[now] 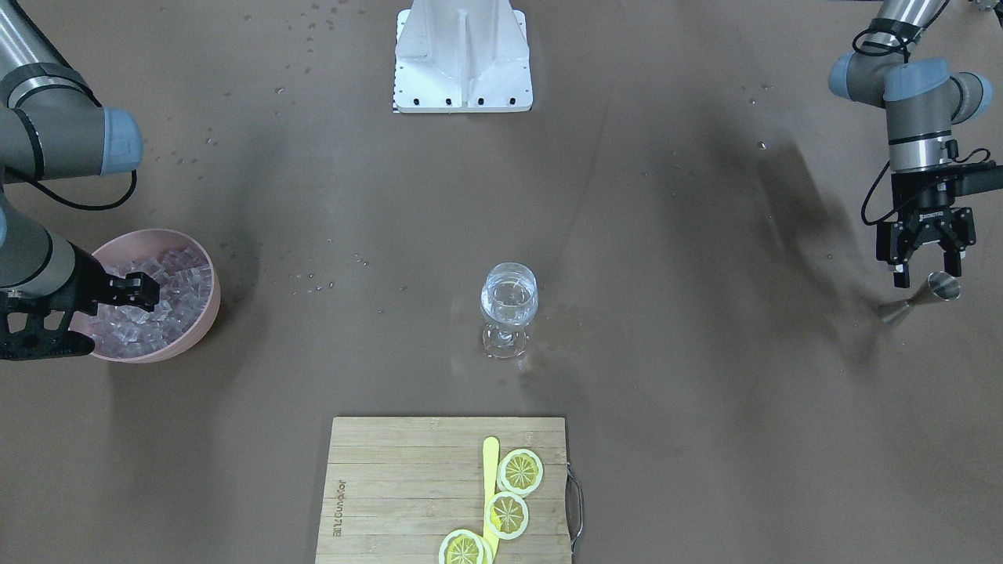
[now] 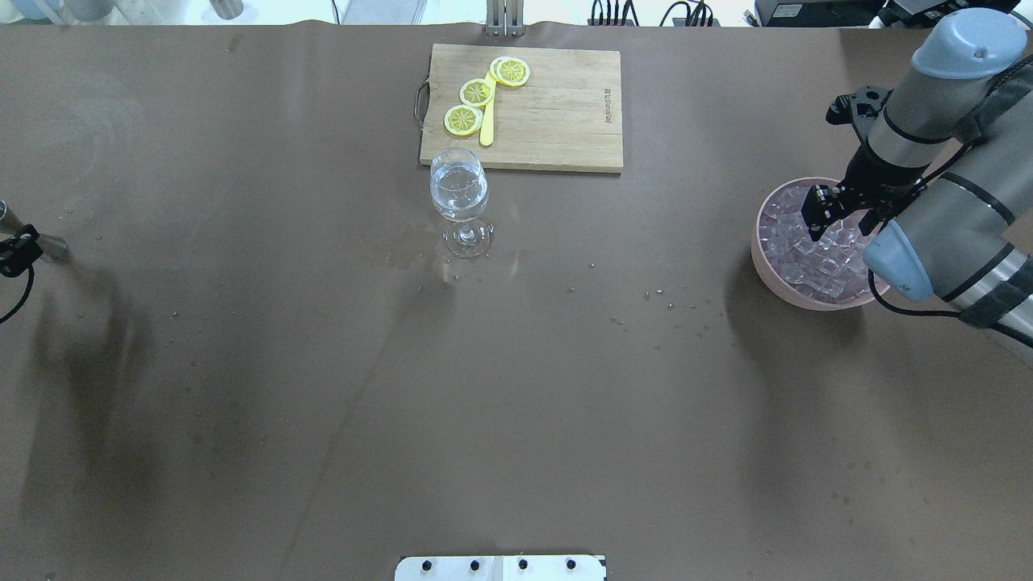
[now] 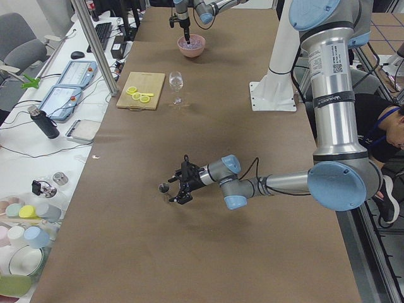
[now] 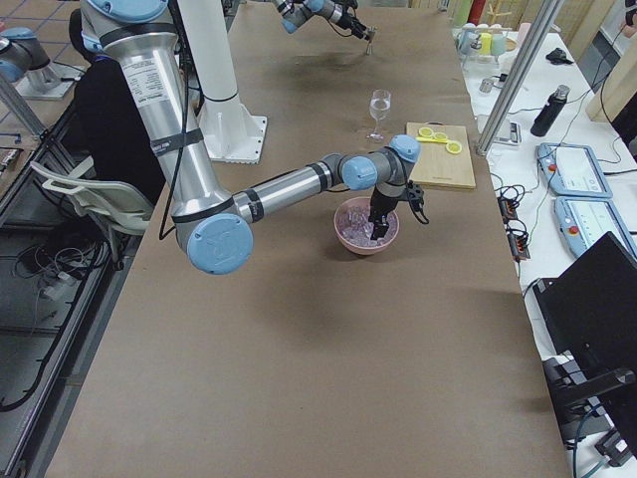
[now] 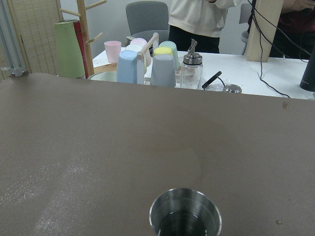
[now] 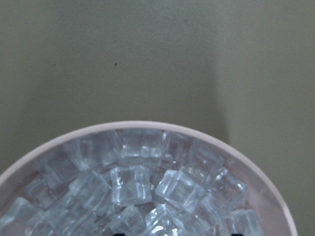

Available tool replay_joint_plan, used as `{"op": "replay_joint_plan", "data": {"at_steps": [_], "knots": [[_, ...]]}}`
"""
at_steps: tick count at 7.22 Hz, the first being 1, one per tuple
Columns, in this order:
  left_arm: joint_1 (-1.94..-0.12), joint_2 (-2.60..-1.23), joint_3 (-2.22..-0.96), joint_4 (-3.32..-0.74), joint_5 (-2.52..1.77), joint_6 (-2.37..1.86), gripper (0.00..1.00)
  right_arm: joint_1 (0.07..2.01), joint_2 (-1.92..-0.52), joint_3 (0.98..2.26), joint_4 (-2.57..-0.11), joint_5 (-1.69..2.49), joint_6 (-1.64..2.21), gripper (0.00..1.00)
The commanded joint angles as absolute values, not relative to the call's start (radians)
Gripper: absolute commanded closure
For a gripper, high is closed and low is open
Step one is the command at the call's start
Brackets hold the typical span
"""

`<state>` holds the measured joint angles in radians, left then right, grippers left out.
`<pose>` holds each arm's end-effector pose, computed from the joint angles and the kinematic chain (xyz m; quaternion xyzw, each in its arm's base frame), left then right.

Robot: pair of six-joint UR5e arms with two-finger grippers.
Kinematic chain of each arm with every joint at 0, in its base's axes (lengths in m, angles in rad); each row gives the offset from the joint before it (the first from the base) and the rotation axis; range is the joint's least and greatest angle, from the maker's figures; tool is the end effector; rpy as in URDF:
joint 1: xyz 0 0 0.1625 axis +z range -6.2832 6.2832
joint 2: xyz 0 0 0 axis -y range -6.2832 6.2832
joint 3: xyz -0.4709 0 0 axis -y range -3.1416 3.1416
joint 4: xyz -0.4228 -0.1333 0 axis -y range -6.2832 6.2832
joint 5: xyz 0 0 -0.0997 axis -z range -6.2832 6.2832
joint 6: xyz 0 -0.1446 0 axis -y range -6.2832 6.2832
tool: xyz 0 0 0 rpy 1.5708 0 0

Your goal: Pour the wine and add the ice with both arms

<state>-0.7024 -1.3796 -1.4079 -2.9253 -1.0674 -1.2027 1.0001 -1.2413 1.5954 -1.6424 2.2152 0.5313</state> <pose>0.2257 -0.4570 0.7559 0.4249 0.2881 -0.2592 0.8181 -0.3266 -0.5947 0.5447 -0.0504 -0.3370 -0.0631 0.9380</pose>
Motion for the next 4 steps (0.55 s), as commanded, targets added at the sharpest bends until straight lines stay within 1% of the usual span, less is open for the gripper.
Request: {"op": "replay_joint_plan", "data": {"at_steps": [1, 2, 3, 4], "knots": [[-0.695, -1.405, -1.367, -2.925, -1.065, -1.206, 0.03, 0.986, -1.247, 1.591, -1.632, 2.215, 0.547, 0.33], [-0.695, -1.414, -1.358, -2.925, -1.066, -1.207, 0.03, 0.98, -1.246, 1.592, -1.631, 2.215, 0.551, 0.45], [-0.686, -1.422, -1.347, -2.925, -1.068, -1.209, 0.03, 0.98, -1.246, 1.594, -1.631, 2.215, 0.551, 0.52], [-0.68, -1.43, -1.332, -2.927, -1.068, -1.21, 0.03, 0.98, -1.246, 1.594, -1.632, 2.215, 0.551, 0.63]]}}
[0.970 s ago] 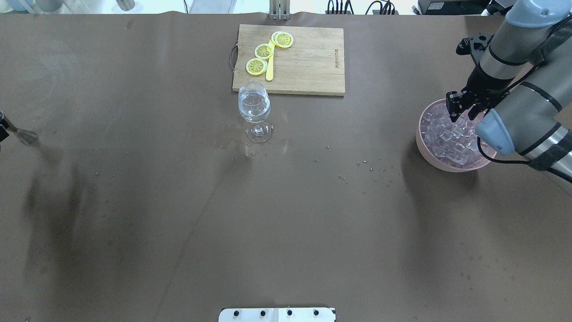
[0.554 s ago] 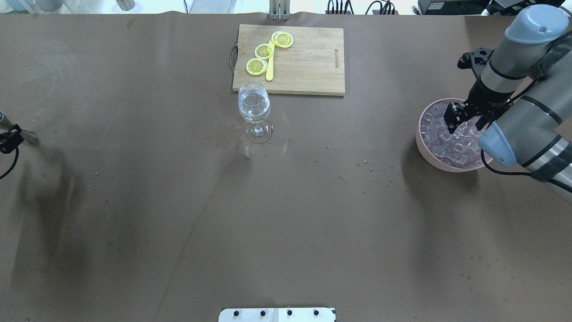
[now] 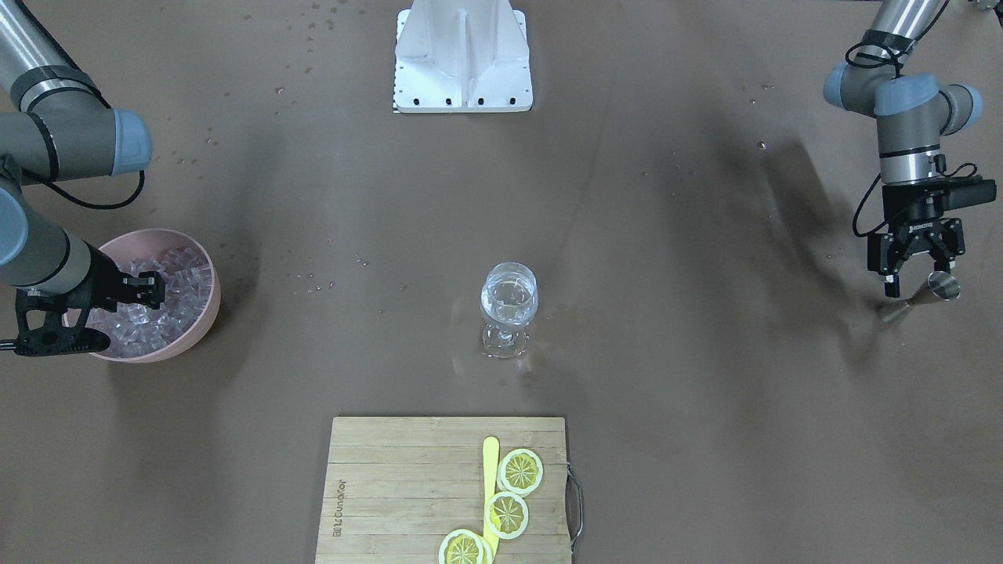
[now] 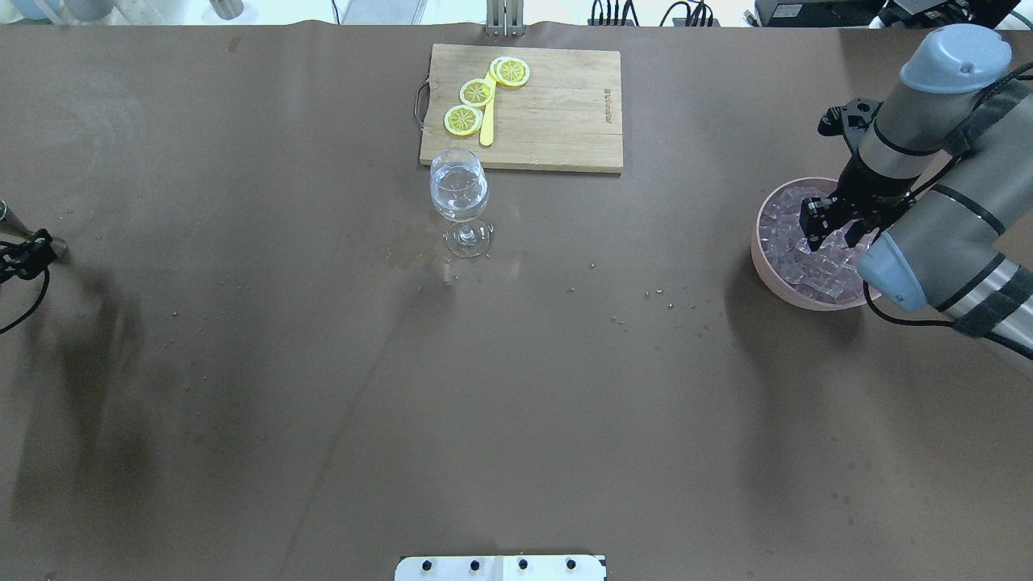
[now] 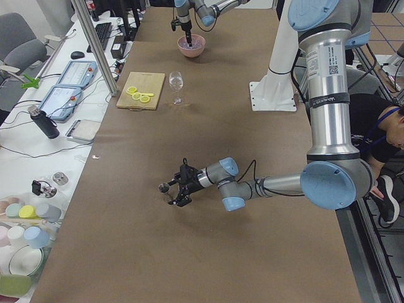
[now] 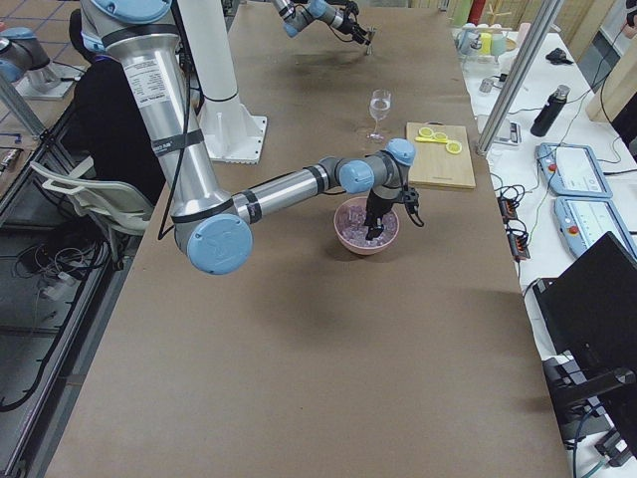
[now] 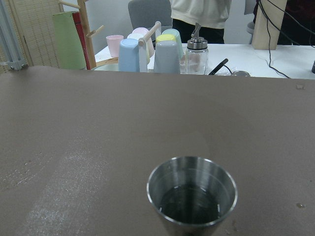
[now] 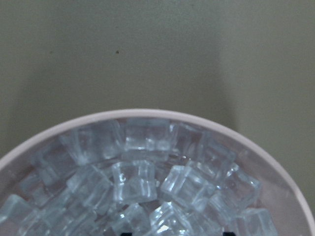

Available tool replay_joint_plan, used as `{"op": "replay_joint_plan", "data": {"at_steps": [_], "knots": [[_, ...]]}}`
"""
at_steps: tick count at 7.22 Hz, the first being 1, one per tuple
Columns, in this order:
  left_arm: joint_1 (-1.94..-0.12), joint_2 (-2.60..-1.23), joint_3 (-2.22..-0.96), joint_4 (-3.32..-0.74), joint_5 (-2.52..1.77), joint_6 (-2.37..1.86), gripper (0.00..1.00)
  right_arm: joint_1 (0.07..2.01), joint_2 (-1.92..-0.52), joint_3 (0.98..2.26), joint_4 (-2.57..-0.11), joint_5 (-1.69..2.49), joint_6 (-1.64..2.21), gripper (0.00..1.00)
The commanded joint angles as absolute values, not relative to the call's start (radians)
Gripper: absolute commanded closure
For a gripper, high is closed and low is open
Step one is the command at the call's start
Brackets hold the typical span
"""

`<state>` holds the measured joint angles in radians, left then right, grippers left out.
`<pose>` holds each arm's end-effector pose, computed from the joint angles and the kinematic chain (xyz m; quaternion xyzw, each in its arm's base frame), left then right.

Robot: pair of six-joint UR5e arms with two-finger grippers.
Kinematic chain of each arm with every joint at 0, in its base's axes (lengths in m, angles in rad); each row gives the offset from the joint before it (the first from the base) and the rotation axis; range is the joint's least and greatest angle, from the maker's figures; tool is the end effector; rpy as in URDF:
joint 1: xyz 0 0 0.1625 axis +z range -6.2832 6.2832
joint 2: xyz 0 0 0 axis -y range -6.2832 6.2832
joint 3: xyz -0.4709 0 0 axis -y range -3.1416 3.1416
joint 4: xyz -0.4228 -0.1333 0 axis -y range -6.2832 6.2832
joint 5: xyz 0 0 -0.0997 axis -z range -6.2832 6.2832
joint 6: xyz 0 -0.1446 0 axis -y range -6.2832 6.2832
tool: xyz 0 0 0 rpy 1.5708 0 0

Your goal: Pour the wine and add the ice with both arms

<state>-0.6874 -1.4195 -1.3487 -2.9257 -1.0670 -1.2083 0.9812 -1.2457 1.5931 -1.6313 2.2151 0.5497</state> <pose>0.2447 -0.4637 0.7697 0.4190 0.2848 -0.2541 0.8239 -0.3374 -0.5879 0.5475 -0.0548 -0.3370 -0.0640 0.9377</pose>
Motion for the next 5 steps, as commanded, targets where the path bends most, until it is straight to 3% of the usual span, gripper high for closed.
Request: {"op": "replay_joint_plan", "data": {"at_steps": [1, 3, 5], "knots": [[-0.68, -1.44, -1.324, -2.928, -1.068, -1.213, 0.03, 0.98, -1.246, 1.594, -1.631, 2.215, 0.552, 0.7], [-0.68, -1.443, -1.321, -2.928, -1.042, -1.221, 0.03, 0.98, -1.246, 1.603, -1.631, 2.217, 0.554, 0.87], [-0.677, -1.445, -1.312, -2.927, -1.017, -1.221, 0.07, 0.98, -1.243, 1.621, -1.632, 2.22, 0.552, 0.92]]}}
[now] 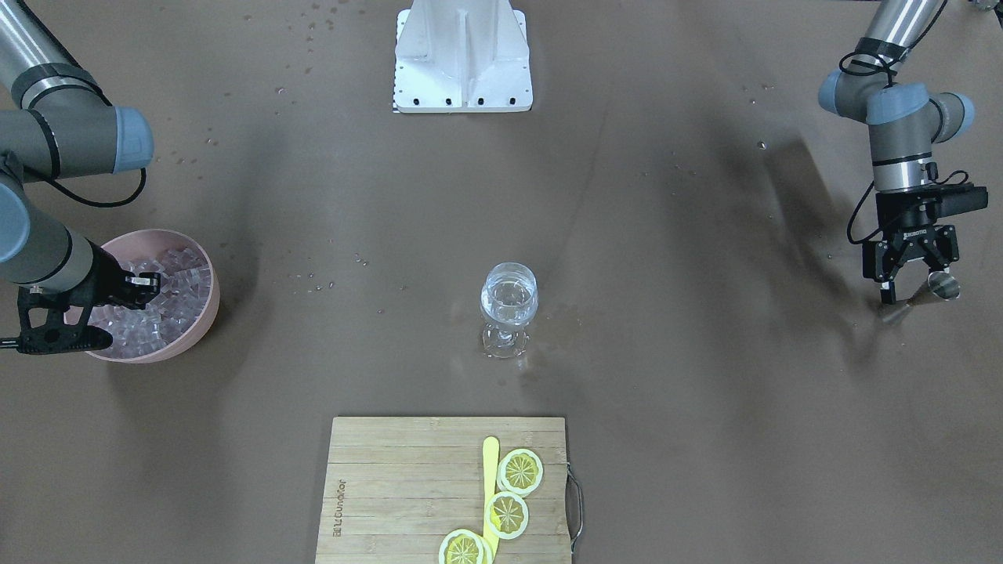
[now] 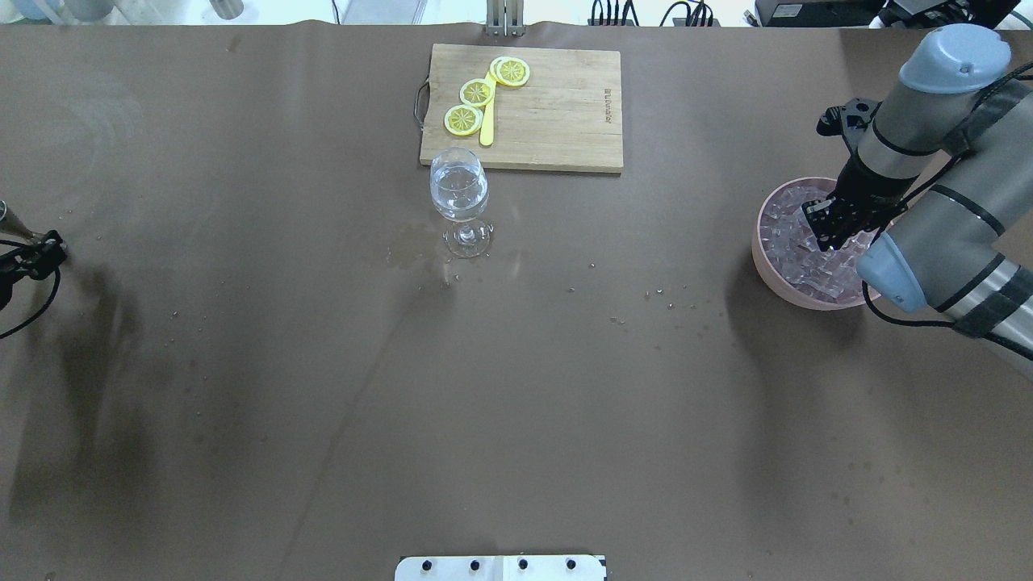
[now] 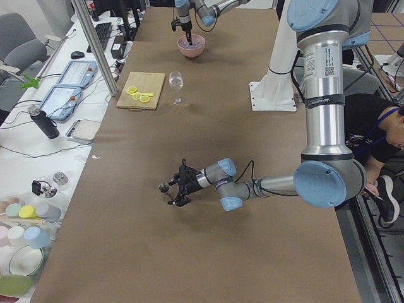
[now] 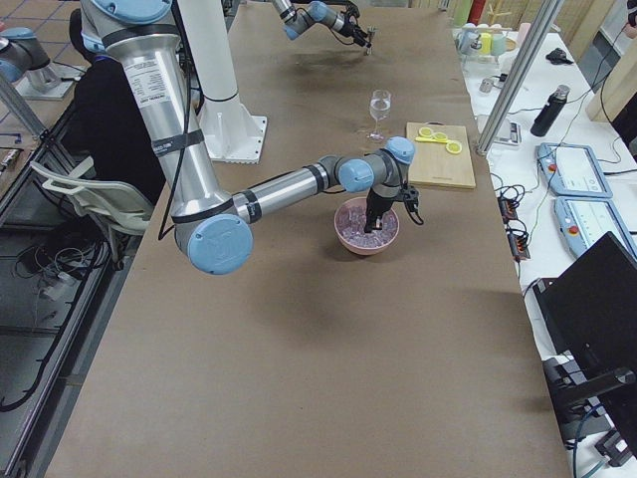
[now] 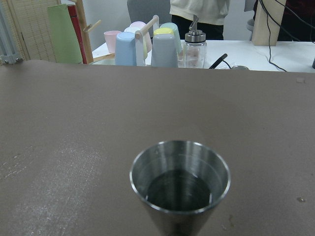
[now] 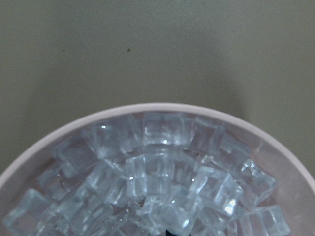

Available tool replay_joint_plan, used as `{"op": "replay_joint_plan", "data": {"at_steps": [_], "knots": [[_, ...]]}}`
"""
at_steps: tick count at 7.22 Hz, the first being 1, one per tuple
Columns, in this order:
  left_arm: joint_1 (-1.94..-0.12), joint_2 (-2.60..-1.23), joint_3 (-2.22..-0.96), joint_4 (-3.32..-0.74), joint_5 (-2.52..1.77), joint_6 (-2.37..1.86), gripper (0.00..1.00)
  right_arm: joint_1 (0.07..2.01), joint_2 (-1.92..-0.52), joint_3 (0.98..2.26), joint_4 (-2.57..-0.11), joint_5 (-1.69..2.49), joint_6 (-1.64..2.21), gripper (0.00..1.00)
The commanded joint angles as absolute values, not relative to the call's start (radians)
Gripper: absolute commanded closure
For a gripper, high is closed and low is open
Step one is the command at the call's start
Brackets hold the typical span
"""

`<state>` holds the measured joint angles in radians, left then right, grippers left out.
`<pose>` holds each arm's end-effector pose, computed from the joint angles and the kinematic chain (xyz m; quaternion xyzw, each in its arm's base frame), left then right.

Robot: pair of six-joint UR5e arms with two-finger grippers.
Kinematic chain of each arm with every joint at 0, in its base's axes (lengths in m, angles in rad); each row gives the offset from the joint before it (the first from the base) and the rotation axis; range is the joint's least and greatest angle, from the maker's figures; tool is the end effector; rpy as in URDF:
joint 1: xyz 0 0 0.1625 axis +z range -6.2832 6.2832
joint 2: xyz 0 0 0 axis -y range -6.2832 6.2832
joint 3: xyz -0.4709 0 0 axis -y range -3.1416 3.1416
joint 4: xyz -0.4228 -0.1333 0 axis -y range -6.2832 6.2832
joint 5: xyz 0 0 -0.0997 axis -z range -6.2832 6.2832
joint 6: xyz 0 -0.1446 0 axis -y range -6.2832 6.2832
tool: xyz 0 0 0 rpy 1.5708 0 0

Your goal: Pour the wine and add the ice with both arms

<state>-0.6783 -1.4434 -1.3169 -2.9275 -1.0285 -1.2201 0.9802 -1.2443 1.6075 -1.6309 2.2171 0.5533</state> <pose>0.2519 -0.4700 0.7738 0.4282 0.2766 -0.2626 0.8193 -0.3380 -0.5871 0.5387 -0.0495 -0.3414 -0.0654 0.9363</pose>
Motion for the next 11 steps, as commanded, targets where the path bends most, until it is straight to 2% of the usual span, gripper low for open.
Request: {"op": "replay_joint_plan", "data": {"at_steps": [1, 3, 4, 5, 8, 11], "knots": [[-0.675, -1.451, -1.298, -2.927, -1.016, -1.221, 0.11, 0.983, -1.241, 1.634, -1.634, 2.22, 0.552, 0.92], [-0.675, -1.459, -1.292, -2.927, -1.015, -1.221, 0.22, 0.983, -1.236, 1.632, -1.634, 2.221, 0.552, 0.69], [-0.675, -1.466, -1.287, -2.927, -1.015, -1.221, 0.23, 0.98, -1.235, 1.622, -1.631, 2.218, 0.552, 0.52], [-0.675, -1.471, -1.285, -2.927, -1.015, -1.221, 0.25, 0.98, -1.232, 1.62, -1.631, 2.215, 0.551, 0.4], [-0.681, -1.488, -1.275, -2.925, -1.017, -1.221, 0.3, 0.98, -1.23, 1.605, -1.628, 2.21, 0.54, 0.32], [-0.693, -1.491, -1.259, -2.925, -1.023, -1.22, 0.33, 1.017, -1.233, 1.605, -1.629, 2.21, 0.522, 0.33]]}}
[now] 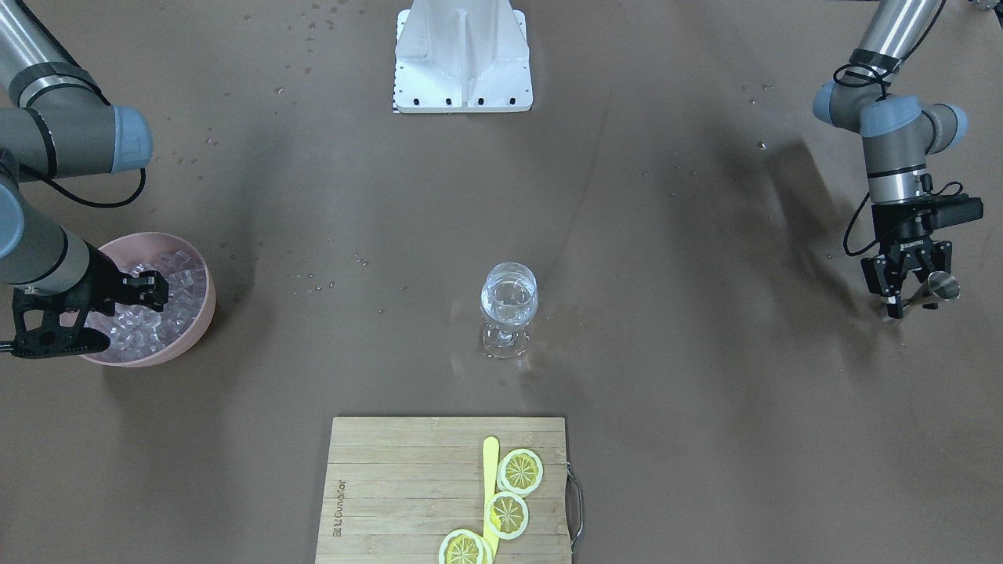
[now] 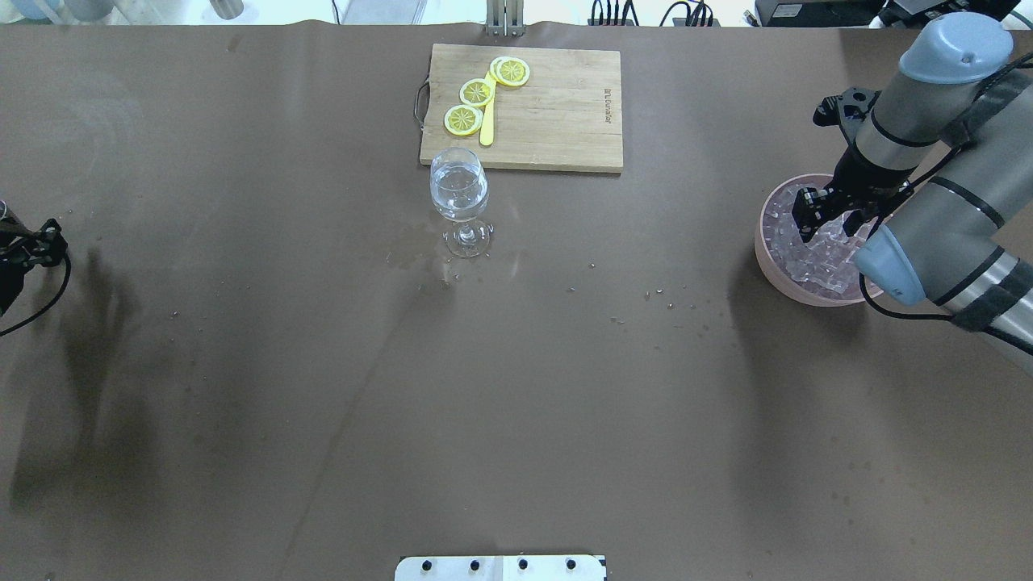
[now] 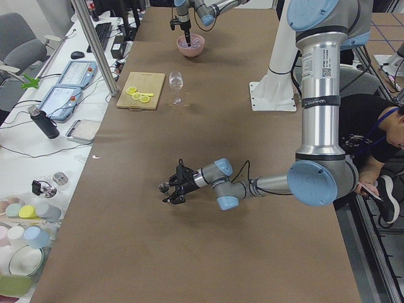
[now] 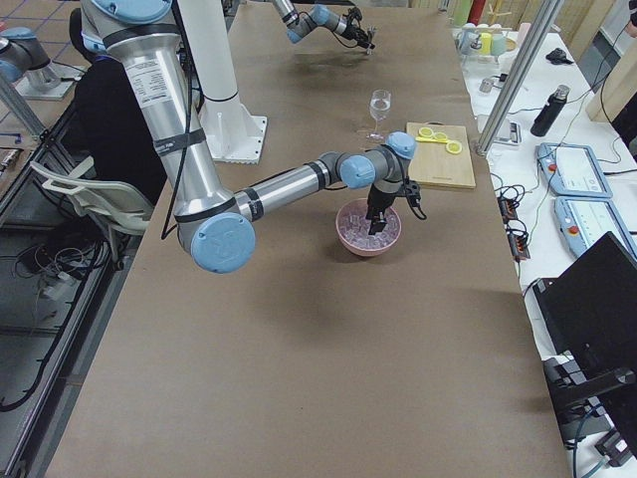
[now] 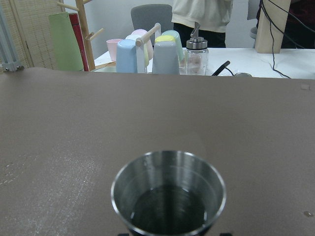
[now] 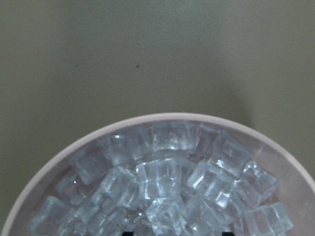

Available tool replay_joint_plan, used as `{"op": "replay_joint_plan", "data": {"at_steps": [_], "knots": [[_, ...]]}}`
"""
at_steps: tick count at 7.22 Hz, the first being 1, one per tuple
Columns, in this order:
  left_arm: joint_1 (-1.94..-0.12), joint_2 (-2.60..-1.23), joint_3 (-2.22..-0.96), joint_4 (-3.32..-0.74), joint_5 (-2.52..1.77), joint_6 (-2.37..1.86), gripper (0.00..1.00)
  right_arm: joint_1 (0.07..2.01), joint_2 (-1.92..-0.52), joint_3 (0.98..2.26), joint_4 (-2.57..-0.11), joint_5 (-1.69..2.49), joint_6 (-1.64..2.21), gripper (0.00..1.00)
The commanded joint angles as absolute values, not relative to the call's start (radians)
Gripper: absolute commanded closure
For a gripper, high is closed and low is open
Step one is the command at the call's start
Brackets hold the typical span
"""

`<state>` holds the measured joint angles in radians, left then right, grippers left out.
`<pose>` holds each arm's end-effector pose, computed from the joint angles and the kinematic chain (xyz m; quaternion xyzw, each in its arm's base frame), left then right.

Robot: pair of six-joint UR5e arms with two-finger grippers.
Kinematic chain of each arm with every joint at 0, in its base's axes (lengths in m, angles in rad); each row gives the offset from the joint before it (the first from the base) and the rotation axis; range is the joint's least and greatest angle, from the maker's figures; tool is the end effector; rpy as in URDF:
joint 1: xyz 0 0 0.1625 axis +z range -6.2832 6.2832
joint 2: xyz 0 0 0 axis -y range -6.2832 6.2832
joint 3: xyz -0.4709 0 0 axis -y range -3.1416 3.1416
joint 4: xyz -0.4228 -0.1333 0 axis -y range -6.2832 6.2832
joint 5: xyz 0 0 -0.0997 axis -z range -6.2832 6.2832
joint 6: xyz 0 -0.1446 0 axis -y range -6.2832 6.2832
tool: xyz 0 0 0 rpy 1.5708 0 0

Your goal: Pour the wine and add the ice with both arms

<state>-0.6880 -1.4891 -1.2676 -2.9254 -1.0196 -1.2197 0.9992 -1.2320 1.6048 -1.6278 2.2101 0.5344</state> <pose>0.2623 -0.4862 0.7780 0.4317 0.2698 -0.2678 0.8180 -0.3289 -0.5982 0.5320 -0.0360 -0.3425 -0.0668 0.9365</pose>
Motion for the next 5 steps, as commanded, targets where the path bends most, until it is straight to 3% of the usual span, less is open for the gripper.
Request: {"op": "replay_joint_plan", "data": {"at_steps": [1, 3, 5], "knots": [[-0.693, -1.491, -1.259, -2.925, -1.023, -1.22, 0.38, 1.025, -1.233, 1.595, -1.629, 2.21, 0.509, 0.4], [-0.698, -1.496, -1.258, -2.925, -1.023, -1.22, 0.52, 1.028, -1.232, 1.577, -1.629, 2.21, 0.503, 0.51], [-0.709, -1.502, -1.259, -2.925, -1.026, -1.22, 0.59, 1.026, -1.229, 1.575, -1.629, 2.214, 0.508, 0.54]]}}
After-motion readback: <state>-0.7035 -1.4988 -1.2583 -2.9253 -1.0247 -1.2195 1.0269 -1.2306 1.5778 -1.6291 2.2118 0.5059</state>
